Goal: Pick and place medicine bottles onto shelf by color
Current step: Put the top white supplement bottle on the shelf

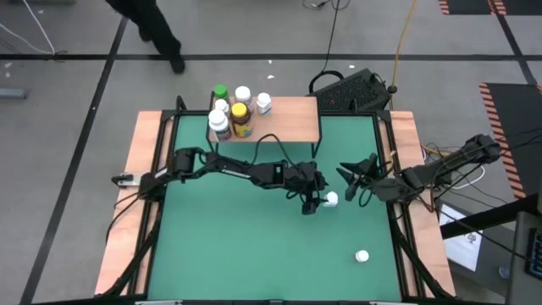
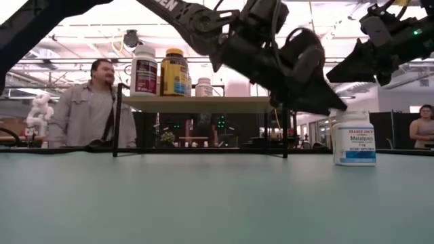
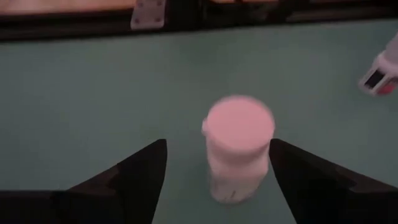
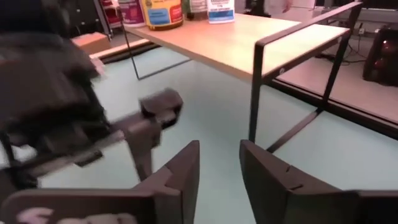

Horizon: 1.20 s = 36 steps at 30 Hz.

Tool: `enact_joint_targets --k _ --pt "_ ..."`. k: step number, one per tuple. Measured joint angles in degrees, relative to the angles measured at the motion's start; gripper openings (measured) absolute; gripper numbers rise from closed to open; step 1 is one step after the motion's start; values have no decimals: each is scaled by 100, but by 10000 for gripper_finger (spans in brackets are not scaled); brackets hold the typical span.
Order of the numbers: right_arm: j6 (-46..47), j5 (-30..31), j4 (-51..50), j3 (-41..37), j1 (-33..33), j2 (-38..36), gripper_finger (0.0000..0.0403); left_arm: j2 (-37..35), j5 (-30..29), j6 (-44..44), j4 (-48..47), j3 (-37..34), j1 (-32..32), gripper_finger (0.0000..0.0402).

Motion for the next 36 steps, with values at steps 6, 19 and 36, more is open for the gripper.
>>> enact_joint_targets --k 6,19,36 --pt "-16 -12 -82 0 0 -238 129 -9 -2 -5 2 337 -19 300" --pt "-292 -1 -84 0 -2 -365 130 894 -25 -61 16 872 -25 317" --pt "-1459 302 260 -2 -166 -514 130 826 50 46 23 890 -14 220"
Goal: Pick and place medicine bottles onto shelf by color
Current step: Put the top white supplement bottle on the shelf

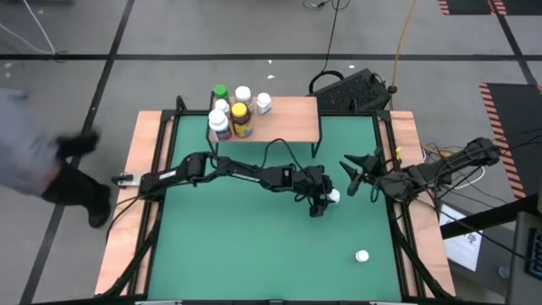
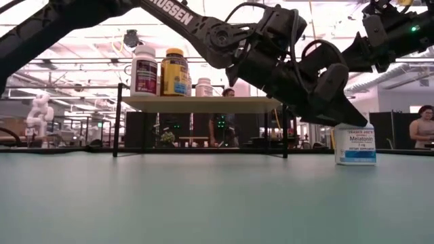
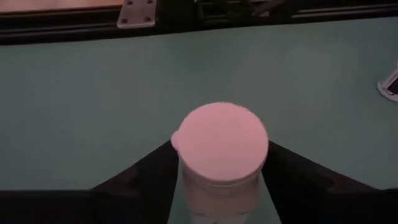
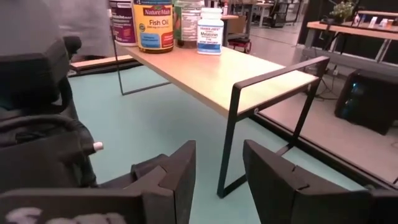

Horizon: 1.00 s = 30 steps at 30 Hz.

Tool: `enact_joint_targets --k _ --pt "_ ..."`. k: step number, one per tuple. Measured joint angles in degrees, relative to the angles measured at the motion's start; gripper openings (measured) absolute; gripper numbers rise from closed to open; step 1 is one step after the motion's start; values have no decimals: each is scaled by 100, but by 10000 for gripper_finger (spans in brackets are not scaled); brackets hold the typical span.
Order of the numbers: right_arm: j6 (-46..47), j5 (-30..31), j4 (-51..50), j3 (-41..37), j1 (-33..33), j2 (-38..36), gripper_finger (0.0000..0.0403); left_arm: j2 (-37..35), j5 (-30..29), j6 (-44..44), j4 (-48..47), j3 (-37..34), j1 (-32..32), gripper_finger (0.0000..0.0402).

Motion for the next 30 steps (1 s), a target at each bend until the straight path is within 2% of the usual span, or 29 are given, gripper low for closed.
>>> enact_joint_targets --k 6,11,16,24,30 --pt "0 -1 0 0 0 -43 130 0 5 6 24 0 -2 169" --pt "98 -18 -169 0 0 -41 130 -224 2 33 -298 -2 6 178" --pt "381 -23 -421 0 2 -41 130 -847 -264 181 -1028 -2 59 194" --pt "595 -169 -566 -2 13 -41 130 -2166 -850 297 -2401 -2 169 176" --pt "503 -165 -608 -2 13 -46 130 -2877 -1554 345 -3288 -111 440 189"
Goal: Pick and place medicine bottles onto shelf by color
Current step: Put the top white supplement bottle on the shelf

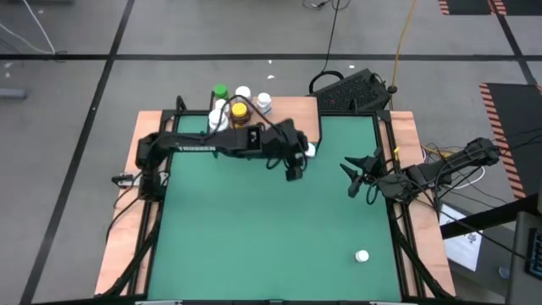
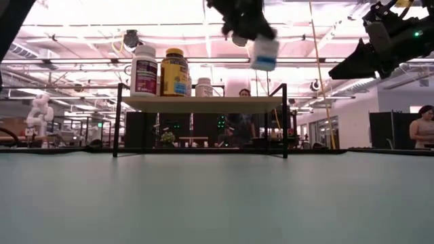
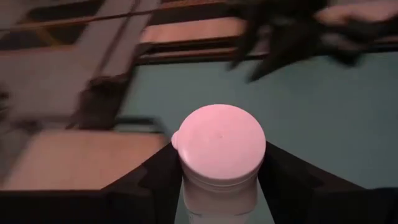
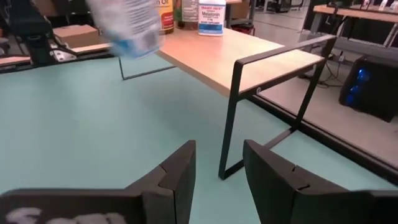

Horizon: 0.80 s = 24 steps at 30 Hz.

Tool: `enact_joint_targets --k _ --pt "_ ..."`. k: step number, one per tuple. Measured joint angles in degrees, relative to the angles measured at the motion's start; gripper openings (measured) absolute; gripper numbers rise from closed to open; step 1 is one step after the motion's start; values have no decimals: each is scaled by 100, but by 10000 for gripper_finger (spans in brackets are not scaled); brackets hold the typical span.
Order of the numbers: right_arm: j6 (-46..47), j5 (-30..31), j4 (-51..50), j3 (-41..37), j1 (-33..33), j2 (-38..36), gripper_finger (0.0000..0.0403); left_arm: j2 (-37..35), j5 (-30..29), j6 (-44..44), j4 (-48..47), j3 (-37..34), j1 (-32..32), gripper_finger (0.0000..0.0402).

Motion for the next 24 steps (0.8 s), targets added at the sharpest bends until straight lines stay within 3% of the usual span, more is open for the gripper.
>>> enact_joint_targets --k 4,14,19,24 --pt "-38 -6 7 0 0 -2 130 -300 -321 -55 -24 -537 247 179" --pt "-39 -30 3 0 0 -2 130 -1107 -45 -392 429 -2011 970 190" --pt "-25 -4 50 0 0 -2 130 -1666 -328 -178 560 -2183 1174 181" --pt "-30 -9 147 0 -2 0 130 -1852 -159 -90 512 -2189 1380 185"
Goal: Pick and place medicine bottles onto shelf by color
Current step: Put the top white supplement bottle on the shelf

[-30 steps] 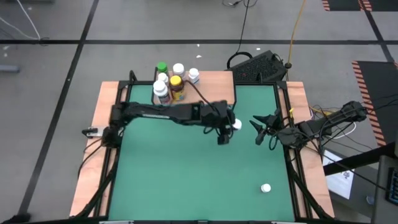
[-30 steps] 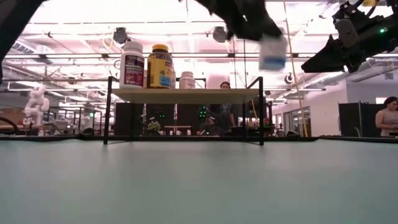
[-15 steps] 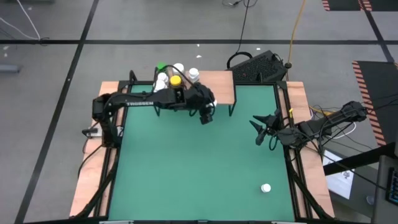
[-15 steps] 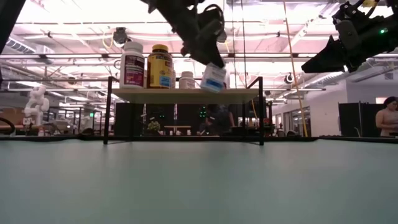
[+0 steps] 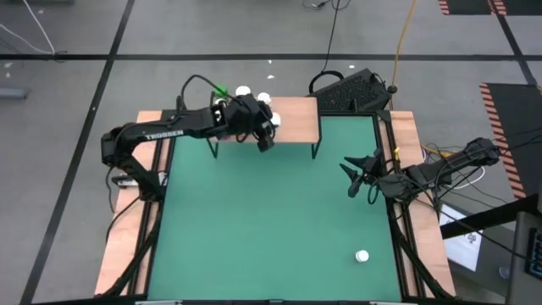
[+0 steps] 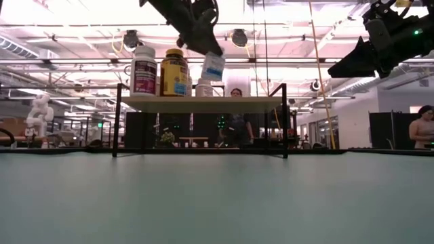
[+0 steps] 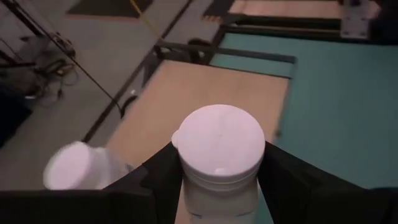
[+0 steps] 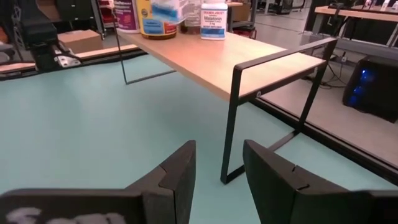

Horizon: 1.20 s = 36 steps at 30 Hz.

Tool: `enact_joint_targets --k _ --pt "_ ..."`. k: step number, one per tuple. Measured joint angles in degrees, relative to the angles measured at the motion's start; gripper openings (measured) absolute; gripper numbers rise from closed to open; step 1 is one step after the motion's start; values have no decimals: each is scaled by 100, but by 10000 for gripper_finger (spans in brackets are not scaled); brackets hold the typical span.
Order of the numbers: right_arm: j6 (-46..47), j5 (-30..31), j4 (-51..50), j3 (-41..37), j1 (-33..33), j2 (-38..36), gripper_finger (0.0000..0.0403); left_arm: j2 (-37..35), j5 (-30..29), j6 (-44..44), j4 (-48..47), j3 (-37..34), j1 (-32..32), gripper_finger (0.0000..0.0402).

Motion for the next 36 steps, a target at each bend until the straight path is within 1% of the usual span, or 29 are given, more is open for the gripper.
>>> enact_joint_targets --k 4,7,9,12,18,23,36 --pt "38 0 -5 0 0 0 130 50 -9 85 14 4 236 190" --pt "38 -2 -2 0 0 0 130 130 142 135 -18 -29 359 187" --pt "38 -2 -2 0 0 0 130 186 279 120 134 -63 430 184" --pt "38 -2 -4 0 0 0 130 209 315 66 16 -171 499 186" --pt "14 -2 -5 0 0 0 130 204 354 96 515 -586 583 193" --pt "14 -2 9 0 0 0 130 193 350 108 730 -723 639 190" --pt "-3 -4 29 0 0 0 130 206 345 205 985 -741 608 227"
